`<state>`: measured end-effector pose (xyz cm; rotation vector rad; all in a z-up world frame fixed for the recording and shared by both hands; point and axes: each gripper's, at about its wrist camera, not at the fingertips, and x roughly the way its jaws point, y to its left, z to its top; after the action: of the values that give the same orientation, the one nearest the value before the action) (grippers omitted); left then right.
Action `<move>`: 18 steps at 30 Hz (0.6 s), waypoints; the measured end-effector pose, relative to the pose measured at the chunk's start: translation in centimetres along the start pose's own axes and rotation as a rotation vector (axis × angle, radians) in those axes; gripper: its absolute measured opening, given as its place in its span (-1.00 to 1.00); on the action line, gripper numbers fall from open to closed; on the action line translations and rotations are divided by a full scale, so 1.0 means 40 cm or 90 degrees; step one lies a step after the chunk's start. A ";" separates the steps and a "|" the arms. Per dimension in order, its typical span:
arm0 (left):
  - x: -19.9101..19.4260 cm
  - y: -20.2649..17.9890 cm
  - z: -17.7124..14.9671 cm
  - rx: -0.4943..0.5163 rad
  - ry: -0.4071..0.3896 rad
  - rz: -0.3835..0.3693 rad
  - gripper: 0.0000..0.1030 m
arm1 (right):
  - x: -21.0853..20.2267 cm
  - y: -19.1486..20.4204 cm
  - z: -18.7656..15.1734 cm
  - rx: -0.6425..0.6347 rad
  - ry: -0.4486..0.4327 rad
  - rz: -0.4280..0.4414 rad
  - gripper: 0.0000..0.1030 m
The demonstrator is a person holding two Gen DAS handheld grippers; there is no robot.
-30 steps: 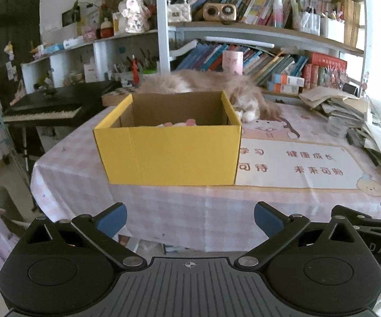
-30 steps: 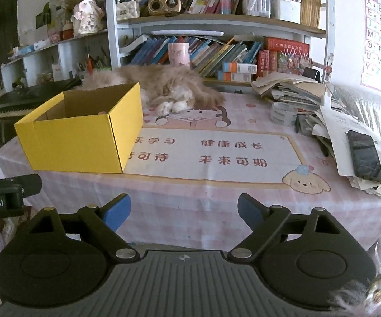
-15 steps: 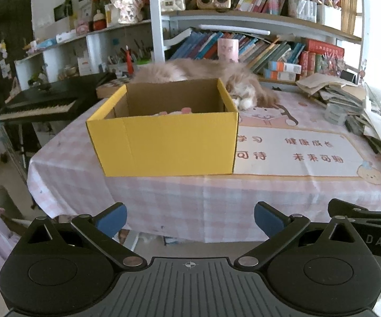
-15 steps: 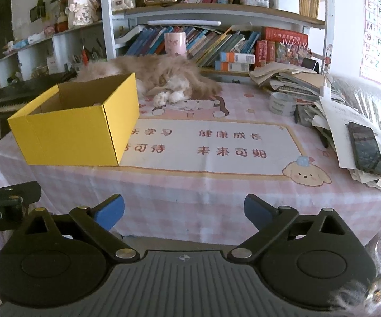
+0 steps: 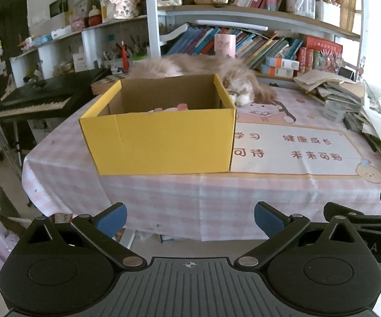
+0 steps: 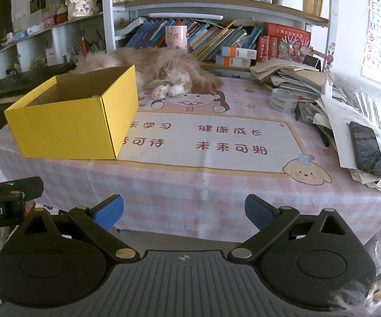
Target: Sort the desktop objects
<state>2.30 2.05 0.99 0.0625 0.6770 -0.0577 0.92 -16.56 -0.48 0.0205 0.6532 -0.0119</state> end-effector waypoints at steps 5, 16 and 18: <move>0.004 -0.001 0.004 0.002 0.002 -0.003 1.00 | 0.009 0.002 0.003 -0.002 0.004 0.000 0.92; 0.007 -0.002 0.007 0.001 0.004 -0.007 1.00 | 0.010 0.001 0.005 -0.003 0.005 0.000 0.92; 0.008 -0.002 0.007 0.001 0.006 -0.008 1.00 | 0.012 -0.001 0.005 -0.003 0.004 0.001 0.92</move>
<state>2.72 1.94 0.99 0.0603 0.6860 -0.0697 1.41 -16.60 -0.63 0.0162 0.6595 -0.0092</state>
